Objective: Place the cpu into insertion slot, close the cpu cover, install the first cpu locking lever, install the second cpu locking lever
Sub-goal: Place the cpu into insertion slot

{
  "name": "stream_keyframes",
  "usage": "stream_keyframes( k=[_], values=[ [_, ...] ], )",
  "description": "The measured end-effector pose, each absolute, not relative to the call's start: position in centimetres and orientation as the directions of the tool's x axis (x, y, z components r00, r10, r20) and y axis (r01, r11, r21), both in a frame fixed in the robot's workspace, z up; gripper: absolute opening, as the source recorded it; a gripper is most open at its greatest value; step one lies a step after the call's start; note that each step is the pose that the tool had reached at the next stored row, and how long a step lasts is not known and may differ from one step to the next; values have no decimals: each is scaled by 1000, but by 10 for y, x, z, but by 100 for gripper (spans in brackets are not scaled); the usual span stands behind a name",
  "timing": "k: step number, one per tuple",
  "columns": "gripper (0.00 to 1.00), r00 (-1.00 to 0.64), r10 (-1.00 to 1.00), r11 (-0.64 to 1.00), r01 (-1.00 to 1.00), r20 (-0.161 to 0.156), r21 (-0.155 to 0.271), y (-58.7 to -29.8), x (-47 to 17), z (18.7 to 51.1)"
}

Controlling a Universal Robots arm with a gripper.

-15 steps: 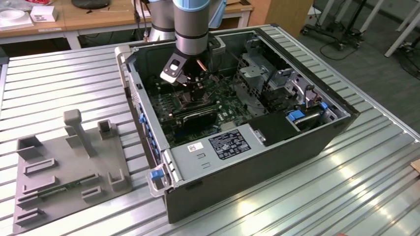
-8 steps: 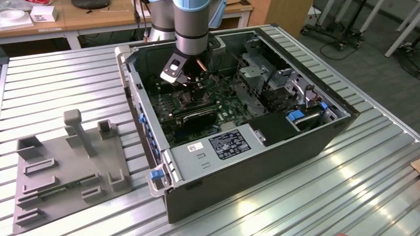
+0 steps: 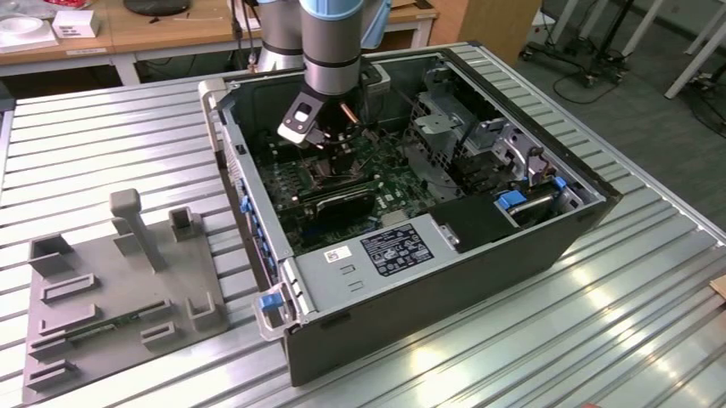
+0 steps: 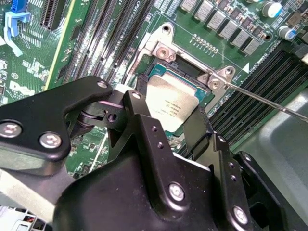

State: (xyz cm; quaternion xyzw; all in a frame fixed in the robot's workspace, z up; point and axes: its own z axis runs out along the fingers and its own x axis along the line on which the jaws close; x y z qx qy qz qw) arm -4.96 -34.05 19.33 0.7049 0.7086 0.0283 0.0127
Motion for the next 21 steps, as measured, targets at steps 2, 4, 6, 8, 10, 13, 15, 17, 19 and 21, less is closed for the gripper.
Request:
stream_keyframes(
  k=[2, 4, 6, 8, 10, 13, 15, 17, 19, 21],
  values=[
    [54, -6, 1000, 5, 998, 22, 58, -341, -49, 193],
    [54, -6, 1000, 5, 998, 22, 58, -341, -49, 193],
    [54, -6, 1000, 5, 998, 22, 58, -341, -49, 193],
    [54, -6, 1000, 5, 998, 22, 58, -341, -49, 193],
    [54, -6, 1000, 5, 998, 22, 58, -341, -49, 192],
    [54, -6, 1000, 5, 998, 21, 58, -341, -49, 192],
    [54, -6, 1000, 5, 998, 22, 58, -341, -49, 192],
    [54, -6, 1000, 5, 998, 22, 58, -341, -49, 192],
    [54, -6, 1000, 5, 998, 22, 58, -341, -49, 192],
    [54, -6, 1000, 5, 998, 22, 58, -341, -49, 192]
  ],
)
